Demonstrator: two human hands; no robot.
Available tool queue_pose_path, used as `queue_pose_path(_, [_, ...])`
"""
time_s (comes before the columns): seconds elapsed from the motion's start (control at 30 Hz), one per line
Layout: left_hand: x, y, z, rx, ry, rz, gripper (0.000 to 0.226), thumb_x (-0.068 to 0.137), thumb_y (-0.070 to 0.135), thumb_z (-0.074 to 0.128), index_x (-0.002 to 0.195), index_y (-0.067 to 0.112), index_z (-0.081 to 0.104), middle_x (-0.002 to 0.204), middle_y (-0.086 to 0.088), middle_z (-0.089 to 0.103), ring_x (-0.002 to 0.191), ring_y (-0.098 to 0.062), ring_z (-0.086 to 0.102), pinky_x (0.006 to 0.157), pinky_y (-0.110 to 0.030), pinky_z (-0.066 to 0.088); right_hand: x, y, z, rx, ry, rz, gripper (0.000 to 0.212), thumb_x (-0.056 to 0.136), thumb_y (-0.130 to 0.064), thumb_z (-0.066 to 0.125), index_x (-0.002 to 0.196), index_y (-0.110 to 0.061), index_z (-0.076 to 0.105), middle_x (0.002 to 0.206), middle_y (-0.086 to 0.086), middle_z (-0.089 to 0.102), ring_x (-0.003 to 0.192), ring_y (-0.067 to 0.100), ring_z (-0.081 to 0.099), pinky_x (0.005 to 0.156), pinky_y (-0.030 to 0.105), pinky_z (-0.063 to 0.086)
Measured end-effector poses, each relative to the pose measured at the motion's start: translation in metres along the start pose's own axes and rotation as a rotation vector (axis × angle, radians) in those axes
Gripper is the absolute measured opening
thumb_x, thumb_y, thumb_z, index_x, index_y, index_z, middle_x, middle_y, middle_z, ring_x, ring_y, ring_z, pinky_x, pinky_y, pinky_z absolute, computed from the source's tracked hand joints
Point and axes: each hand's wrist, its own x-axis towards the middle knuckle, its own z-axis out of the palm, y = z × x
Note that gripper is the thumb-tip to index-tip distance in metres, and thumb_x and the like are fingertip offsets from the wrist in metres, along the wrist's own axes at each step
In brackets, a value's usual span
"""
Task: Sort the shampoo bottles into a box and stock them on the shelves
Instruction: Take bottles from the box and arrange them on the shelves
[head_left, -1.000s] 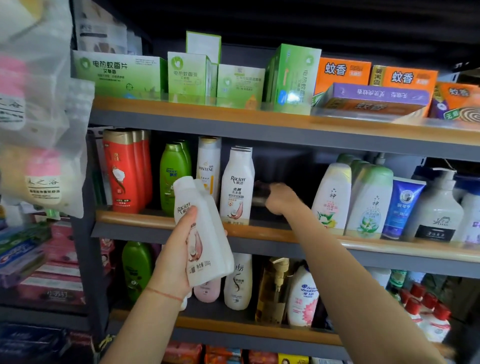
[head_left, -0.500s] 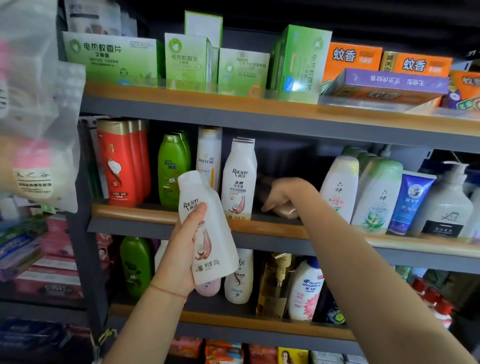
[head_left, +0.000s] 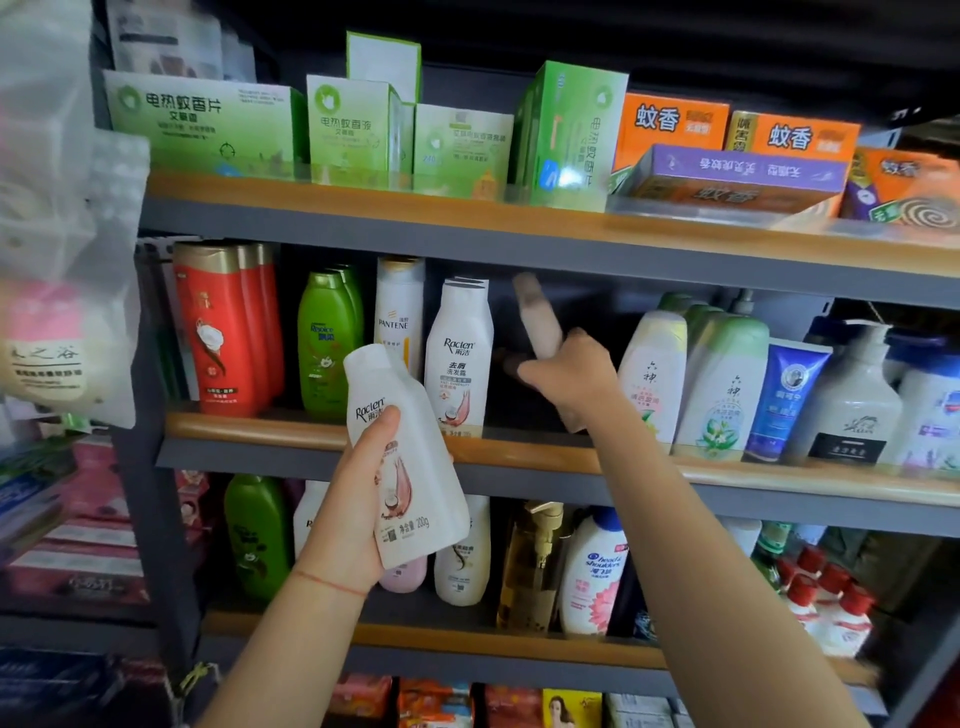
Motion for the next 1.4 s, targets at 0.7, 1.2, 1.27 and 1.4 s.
queue_pose_path(0.7, [0.000,-0.006,-0.001,0.068,-0.005,-0.002,0.071,0.067,0.048,0.073,0.131,0.018,0.062,0.123,-0.018,0.068,0.105,-0.032,0.067,0.093,-0.049,0.054,-0.003,0.008,0.017,0.522,0.049,0.033,0.104,0.064,-0.051,0.088,0.145,-0.017,0.030,0.127,0.003,0.056,0.116,0.023,0.054,0.097,0.045,0.050])
queue_pose_path(1.2, [-0.003,-0.007,0.004,0.013,-0.048,-0.008,0.064,0.073,0.046,0.070,0.130,0.018,0.063,0.118,-0.018,0.070,0.089,-0.027,0.071,0.078,-0.044,0.060,0.023,0.010,0.023,0.791,-0.220,0.213,0.052,0.079,0.004,0.076,0.123,-0.014,0.053,0.120,0.009,0.065,0.108,0.024,0.061,0.083,0.036,0.048])
queue_pose_path(1.27, [-0.003,-0.006,0.005,0.005,-0.054,-0.016,0.063,0.073,0.045,0.070,0.129,0.017,0.063,0.111,-0.018,0.072,0.081,-0.025,0.073,0.070,-0.041,0.062,0.028,0.006,0.026,0.818,-0.274,0.226,0.056,0.080,0.006,0.074,0.129,-0.010,0.052,0.122,0.010,0.064,0.107,0.021,0.059,0.084,0.032,0.045])
queue_pose_path(1.4, [-0.004,-0.005,0.007,0.015,-0.045,-0.012,0.064,0.071,0.045,0.071,0.128,0.017,0.063,0.102,-0.015,0.074,0.076,-0.024,0.074,0.064,-0.038,0.062,0.033,0.004,0.030,0.827,-0.306,0.241,0.057,0.080,0.005,0.075,0.131,-0.008,0.052,0.125,0.011,0.064,0.114,0.023,0.059,0.097,0.036,0.045])
